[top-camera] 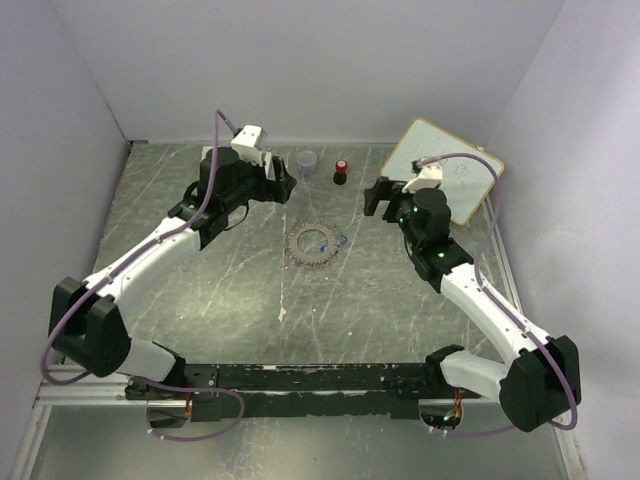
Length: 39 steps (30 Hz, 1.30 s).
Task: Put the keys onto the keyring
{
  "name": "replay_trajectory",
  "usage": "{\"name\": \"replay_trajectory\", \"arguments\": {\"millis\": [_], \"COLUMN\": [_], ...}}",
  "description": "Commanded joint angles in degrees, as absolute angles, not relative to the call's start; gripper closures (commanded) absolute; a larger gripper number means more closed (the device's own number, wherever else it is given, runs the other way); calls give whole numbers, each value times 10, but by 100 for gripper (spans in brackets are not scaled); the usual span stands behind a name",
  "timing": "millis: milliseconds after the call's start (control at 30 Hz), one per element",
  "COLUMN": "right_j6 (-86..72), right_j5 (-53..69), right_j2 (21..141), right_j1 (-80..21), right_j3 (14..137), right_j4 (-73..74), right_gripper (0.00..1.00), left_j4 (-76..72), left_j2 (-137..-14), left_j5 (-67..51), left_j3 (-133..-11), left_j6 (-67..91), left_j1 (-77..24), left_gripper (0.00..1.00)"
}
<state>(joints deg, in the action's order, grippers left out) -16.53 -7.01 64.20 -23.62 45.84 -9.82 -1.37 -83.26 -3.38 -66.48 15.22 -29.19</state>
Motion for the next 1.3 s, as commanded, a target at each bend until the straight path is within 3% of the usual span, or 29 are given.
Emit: {"name": "replay_trajectory", "arguments": {"millis": [0,233,467,833,1100,1267], "right_j6": [-243,-301,-309,-313,-400,-346], "right_j5": [-272,-360,-352,-306,-442,-445], "right_j2": [614,581,589,602,667,641], "right_j1": [-212,-198,-190,-184,-186,-186], "right_j3": [465,418,415,415,524,483], "right_j4": [-61,-67,-59,-120,33,-28], "right_gripper": [0,0,0,0,0,0], "left_j4": [-9,-13,-58,-37,-22,-18], "left_j2": [-762,-695,-650,-653,-665,-654], "left_j5": [38,73,75,80,84,91], "left_j3": [-659,-640,-599,-630,-651,-643], "left_j6": [151,155,127,119,128,122], "left_j1": [-293,-292,-297,-306,-305,-306], "left_gripper": [0,0,0,0,0,0]}}
